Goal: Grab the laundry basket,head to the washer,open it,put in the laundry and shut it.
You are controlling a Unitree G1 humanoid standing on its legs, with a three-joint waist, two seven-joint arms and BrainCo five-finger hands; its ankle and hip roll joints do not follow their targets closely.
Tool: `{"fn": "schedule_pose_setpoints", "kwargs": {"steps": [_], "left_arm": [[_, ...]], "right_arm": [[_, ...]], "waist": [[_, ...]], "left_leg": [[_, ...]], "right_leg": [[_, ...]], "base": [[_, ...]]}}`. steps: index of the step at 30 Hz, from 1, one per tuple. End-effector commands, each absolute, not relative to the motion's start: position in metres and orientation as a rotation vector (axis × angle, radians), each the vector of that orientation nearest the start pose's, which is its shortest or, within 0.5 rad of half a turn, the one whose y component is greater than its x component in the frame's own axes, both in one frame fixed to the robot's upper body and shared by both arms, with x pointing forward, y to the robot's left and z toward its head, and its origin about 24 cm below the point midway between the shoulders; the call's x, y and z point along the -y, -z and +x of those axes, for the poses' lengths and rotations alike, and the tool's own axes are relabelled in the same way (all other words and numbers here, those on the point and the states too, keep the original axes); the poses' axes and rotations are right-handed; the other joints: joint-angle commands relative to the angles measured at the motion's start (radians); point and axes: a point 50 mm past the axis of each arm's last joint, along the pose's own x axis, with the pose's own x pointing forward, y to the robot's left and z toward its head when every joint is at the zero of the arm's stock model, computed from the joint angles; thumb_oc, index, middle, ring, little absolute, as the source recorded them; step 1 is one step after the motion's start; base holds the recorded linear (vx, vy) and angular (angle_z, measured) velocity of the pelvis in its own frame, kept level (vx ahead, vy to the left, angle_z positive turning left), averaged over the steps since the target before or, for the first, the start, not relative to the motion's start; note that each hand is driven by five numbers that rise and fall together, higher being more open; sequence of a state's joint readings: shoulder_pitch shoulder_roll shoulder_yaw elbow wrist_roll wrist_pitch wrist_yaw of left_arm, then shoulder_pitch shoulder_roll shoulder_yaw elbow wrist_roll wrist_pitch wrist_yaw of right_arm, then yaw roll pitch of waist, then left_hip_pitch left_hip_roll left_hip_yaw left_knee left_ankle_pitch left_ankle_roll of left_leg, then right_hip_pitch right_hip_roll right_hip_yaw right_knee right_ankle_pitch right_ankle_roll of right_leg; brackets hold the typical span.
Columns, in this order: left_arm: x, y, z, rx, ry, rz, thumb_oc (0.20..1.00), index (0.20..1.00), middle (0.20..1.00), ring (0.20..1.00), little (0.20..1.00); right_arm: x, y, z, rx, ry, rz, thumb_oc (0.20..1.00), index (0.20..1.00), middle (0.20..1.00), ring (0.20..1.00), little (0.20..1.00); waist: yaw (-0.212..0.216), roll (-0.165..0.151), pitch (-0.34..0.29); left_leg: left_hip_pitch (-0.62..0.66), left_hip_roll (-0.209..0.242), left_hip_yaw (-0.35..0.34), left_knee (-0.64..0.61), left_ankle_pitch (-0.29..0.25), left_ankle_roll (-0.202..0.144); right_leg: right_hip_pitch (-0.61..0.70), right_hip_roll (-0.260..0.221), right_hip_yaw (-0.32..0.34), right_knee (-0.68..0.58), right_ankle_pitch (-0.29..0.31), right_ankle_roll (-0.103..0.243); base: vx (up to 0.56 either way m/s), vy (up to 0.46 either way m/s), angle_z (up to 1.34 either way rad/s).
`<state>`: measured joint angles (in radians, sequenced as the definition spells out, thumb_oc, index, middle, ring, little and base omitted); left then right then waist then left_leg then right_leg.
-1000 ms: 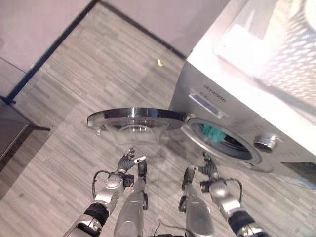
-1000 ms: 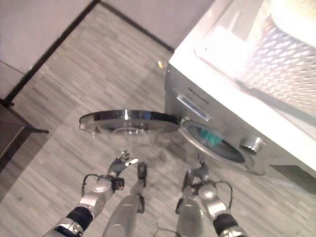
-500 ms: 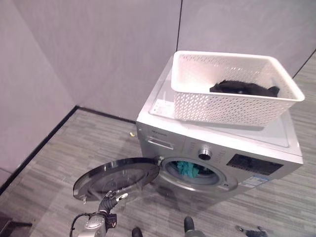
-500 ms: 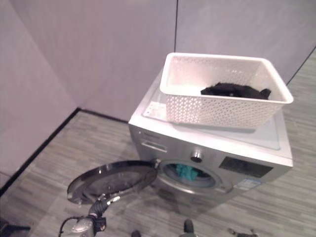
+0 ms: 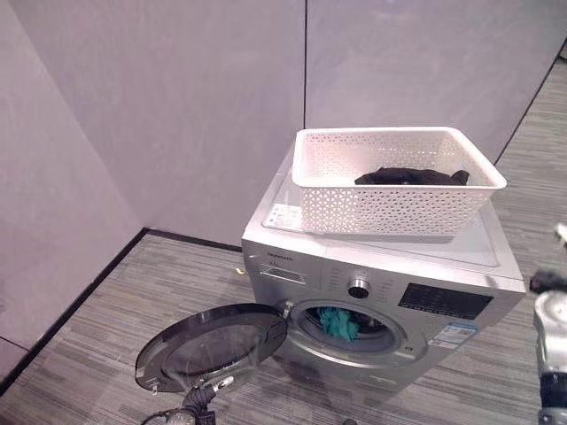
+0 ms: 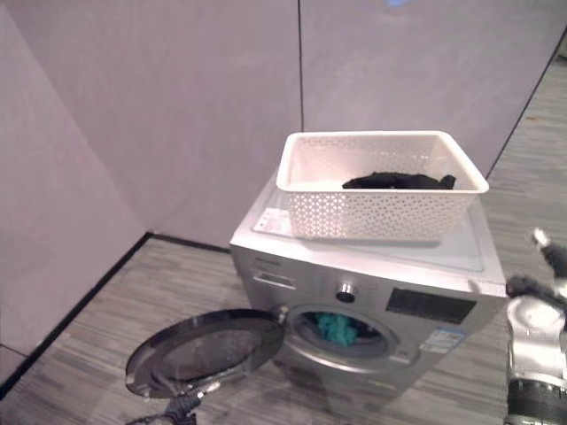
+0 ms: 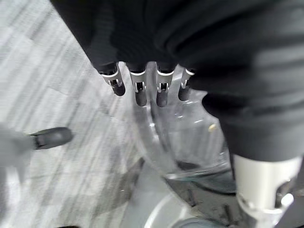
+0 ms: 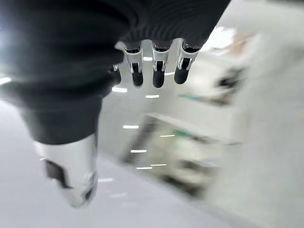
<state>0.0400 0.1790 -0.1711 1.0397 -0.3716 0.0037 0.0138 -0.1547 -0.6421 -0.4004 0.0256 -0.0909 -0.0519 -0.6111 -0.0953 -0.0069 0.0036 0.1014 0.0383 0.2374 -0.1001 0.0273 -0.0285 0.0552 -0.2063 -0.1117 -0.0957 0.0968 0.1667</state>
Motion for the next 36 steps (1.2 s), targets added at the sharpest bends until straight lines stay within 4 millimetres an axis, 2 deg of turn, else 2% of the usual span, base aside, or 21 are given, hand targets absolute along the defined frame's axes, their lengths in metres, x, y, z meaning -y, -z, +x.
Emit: {"fn": "schedule_pose_setpoints", "kwargs": {"steps": [1, 2, 4, 5, 6, 7, 8, 10, 11, 13, 16, 17, 19, 20, 22, 23, 26, 36], "left_arm": [[-0.202, 0.149, 0.143, -1.033, -0.108, -0.008, 1.0, 1.0, 1.0, 1.0, 1.0], [-0.203, 0.15, 0.141, -1.045, -0.099, 0.006, 1.0, 1.0, 1.0, 1.0, 1.0], [-0.203, 0.15, 0.14, -1.047, -0.099, 0.004, 1.0, 1.0, 1.0, 1.0, 1.0], [-0.207, 0.15, 0.14, -1.056, -0.103, 0.0, 1.0, 1.0, 1.0, 1.0, 1.0], [-0.209, 0.15, 0.14, -1.057, -0.104, -0.004, 1.0, 1.0, 1.0, 1.0, 1.0], [-0.208, 0.15, 0.141, -1.055, -0.105, -0.009, 1.0, 1.0, 1.0, 1.0, 1.0], [-0.212, 0.15, 0.137, -1.075, -0.103, -0.018, 1.0, 1.0, 1.0, 1.0, 1.0], [-0.213, 0.152, 0.134, -1.092, -0.099, -0.033, 1.0, 1.0, 1.0, 1.0, 1.0], [-0.213, 0.153, 0.131, -1.113, -0.089, -0.058, 1.0, 1.0, 1.0, 1.0, 1.0], [-0.215, 0.152, 0.131, -1.119, -0.072, -0.068, 1.0, 1.0, 1.0, 1.0, 1.0], [-0.212, 0.153, 0.13, -1.119, -0.058, -0.083, 1.0, 1.0, 1.0, 1.0, 1.0], [-0.209, 0.152, 0.132, -1.116, -0.012, -0.074, 1.0, 1.0, 1.0, 1.0, 1.0], [-0.207, 0.152, 0.132, -1.115, -0.003, -0.076, 1.0, 1.0, 1.0, 1.0, 1.0], [-0.204, 0.152, 0.134, -1.114, 0.009, -0.072, 1.0, 1.0, 1.0, 1.0, 1.0], [-0.203, 0.152, 0.134, -1.113, 0.01, -0.073, 1.0, 1.0, 1.0, 1.0, 1.0], [-0.201, 0.152, 0.136, -1.104, 0.013, -0.085, 1.0, 1.0, 1.0, 1.0, 1.0], [-0.2, 0.152, 0.137, -1.099, 0.015, -0.088, 1.0, 1.0, 1.0, 1.0, 1.0], [-0.202, 0.152, 0.135, -1.094, -0.03, -0.128, 1.0, 1.0, 1.0, 1.0, 1.0]], "right_arm": [[0.34, -0.251, 0.232, 0.791, 0.976, -0.618, 1.0, 1.0, 1.0, 1.0, 1.0], [0.324, -0.271, 0.234, 0.871, 0.887, -0.675, 1.0, 1.0, 1.0, 1.0, 1.0], [0.319, -0.278, 0.238, 0.871, 0.839, -0.713, 1.0, 1.0, 1.0, 1.0, 1.0], [0.323, -0.284, 0.255, 0.744, 0.734, -0.852, 1.0, 1.0, 1.0, 1.0, 1.0], [0.325, -0.295, 0.261, 0.697, 0.688, -0.928, 1.0, 1.0, 1.0, 1.0, 1.0], [0.325, -0.296, 0.263, 0.702, 0.685, -0.929, 1.0, 1.0, 1.0, 1.0, 1.0], [0.331, -0.306, 0.276, 0.554, 0.575, -1.034, 1.0, 1.0, 1.0, 1.0, 1.0], [0.334, -0.314, 0.283, 0.492, 0.535, -1.086, 1.0, 1.0, 1.0, 1.0, 1.0], [0.338, -0.325, 0.295, 0.357, 0.473, -1.206, 1.0, 1.0, 1.0, 1.0, 1.0], [0.346, -0.319, 0.306, 0.189, 0.394, -1.267, 1.0, 1.0, 1.0, 1.0, 1.0], [0.342, -0.32, 0.316, 0.135, 0.337, -1.293, 1.0, 1.0, 1.0, 1.0, 1.0], [0.347, -0.302, 0.332, -0.028, 0.262, -1.335, 1.0, 1.0, 1.0, 1.0, 1.0], [0.347, -0.299, 0.338, -0.069, 0.245, -1.359, 1.0, 1.0, 1.0, 1.0, 1.0], [0.344, -0.289, 0.346, -0.13, 0.203, -1.366, 1.0, 1.0, 1.0, 1.0, 1.0], [0.344, -0.282, 0.35, -0.155, 0.183, -1.36, 1.0, 1.0, 1.0, 1.0, 1.0], [0.34, -0.267, 0.356, -0.2, 0.135, -1.347, 1.0, 1.0, 1.0, 1.0, 1.0], [0.335, -0.251, 0.362, -0.251, 0.091, -1.352, 1.0, 1.0, 1.0, 1.0, 1.0], [0.336, -0.226, 0.369, -0.338, 0.085, -1.349, 1.0, 1.0, 1.0, 1.0, 1.0]], "waist": [[0.035, -0.013, 0.005], [0.05, -0.024, -0.001], [0.051, -0.027, -0.003], [0.063, -0.049, -0.002], [0.064, -0.057, -0.001], [0.061, -0.055, -0.002], [0.069, -0.078, -0.002], [0.069, -0.081, 0.0], [0.069, -0.093, 0.0], [0.074, -0.107, 0.002], [0.068, -0.102, 0.003], [0.08, -0.112, 0.004], [0.078, -0.108, 0.005], [0.082, -0.11, 0.008], [0.083, -0.109, 0.009], [0.088, -0.112, 0.013], [0.093, -0.113, 0.022], [0.118, -0.109, 0.053]], "left_leg": [[0.032, 0.008, -0.07, 0.066, -0.181, 0.066], [0.029, 0.011, -0.076, 0.064, -0.176, 0.061], [0.027, 0.012, -0.079, 0.062, -0.172, 0.059], [0.024, 0.019, -0.084, 0.064, -0.17, 0.052], [0.02, 0.021, -0.085, 0.065, -0.167, 0.049], [0.016, 0.019, -0.084, 0.064, -0.161, 0.049], [0.013, 0.024, -0.084, 0.061, -0.155, 0.044], [0.015, 0.027, -0.086, 0.06, -0.156, 0.041], [0.01, 0.028, -0.085, 0.055, -0.146, 0.038], [0.009, 0.032, -0.084, 0.052, -0.143, 0.035], [0.009, 0.034, -0.084, 0.048, -0.14, 0.032], [0.006, 0.037, -0.086, 0.046, -0.133, 0.027], [0.003, 0.038, -0.088, 0.046, -0.131, 0.025], [-0.001, 0.04, -0.09, 0.044, -0.128, 0.022], [-0.003, 0.041, -0.092, 0.043, -0.125, 0.021], [-0.006, 0.044, -0.095, 0.041, -0.122, 0.017], [-0.013, 0.048, -0.1, 0.039, -0.116, 0.012], [-0.058, 0.059, -0.126, 0.033, -0.087, -0.007]], "right_leg": [[-0.045, -0.029, -0.043, 0.082, -0.064, 0.019], [-0.041, -0.027, -0.052, 0.078, -0.065, 0.016], [-0.038, -0.026, -0.056, 0.075, -0.065, 0.014], [-0.032, -0.022, -0.064, 0.072, -0.068, 0.01], [-0.033, -0.02, -0.066, 0.07, -0.066, 0.008], [-0.037, -0.022, -0.065, 0.068, -0.061, 0.007], [-0.037, -0.019, -0.071, 0.065, -0.06, 0.003], [-0.034, -0.015, -0.074, 0.065, -0.062, 0.001], [-0.038, -0.012, -0.073, 0.06, -0.056, -0.001], [-0.038, -0.009, -0.074, 0.057, -0.055, -0.003], [-0.036, -0.007, -0.075, 0.053, -0.054, -0.003], [-0.036, -0.003, -0.079, 0.045, -0.051, -0.004], [-0.036, -0.002, -0.081, 0.042, -0.051, -0.005], [-0.035, 0.0, -0.084, 0.039, -0.052, -0.007], [-0.035, 0.001, -0.087, 0.037, -0.053, -0.008], [-0.035, 0.003, -0.09, 0.035, -0.055, -0.008], [-0.034, 0.007, -0.098, 0.032, -0.057, -0.01], [-0.044, 0.017, -0.13, 0.013, -0.061, -0.018]], "base": [[-0.01, -0.05, 0.23], [0.0, -0.034, 0.21], [-0.01, -0.043, 0.16], [-0.02, -0.057, 0.2], [-0.03, -0.056, 0.13], [-0.05, -0.046, 0.13], [-0.03, -0.03, 0.03], [-0.02, -0.037, 0.05], [-0.02, -0.045, 0.09], [-0.02, -0.02, 0.03], [0.0, -0.013, 0.02], [-0.01, -0.036, 0.07], [0.0, -0.018, 0.01], [0.0, -0.025, 0.04], [0.01, -0.027, 0.1], [0.01, -0.03, 0.04], [0.01, -0.035, 0.03], [0.01, -0.051, 0.09]]}}
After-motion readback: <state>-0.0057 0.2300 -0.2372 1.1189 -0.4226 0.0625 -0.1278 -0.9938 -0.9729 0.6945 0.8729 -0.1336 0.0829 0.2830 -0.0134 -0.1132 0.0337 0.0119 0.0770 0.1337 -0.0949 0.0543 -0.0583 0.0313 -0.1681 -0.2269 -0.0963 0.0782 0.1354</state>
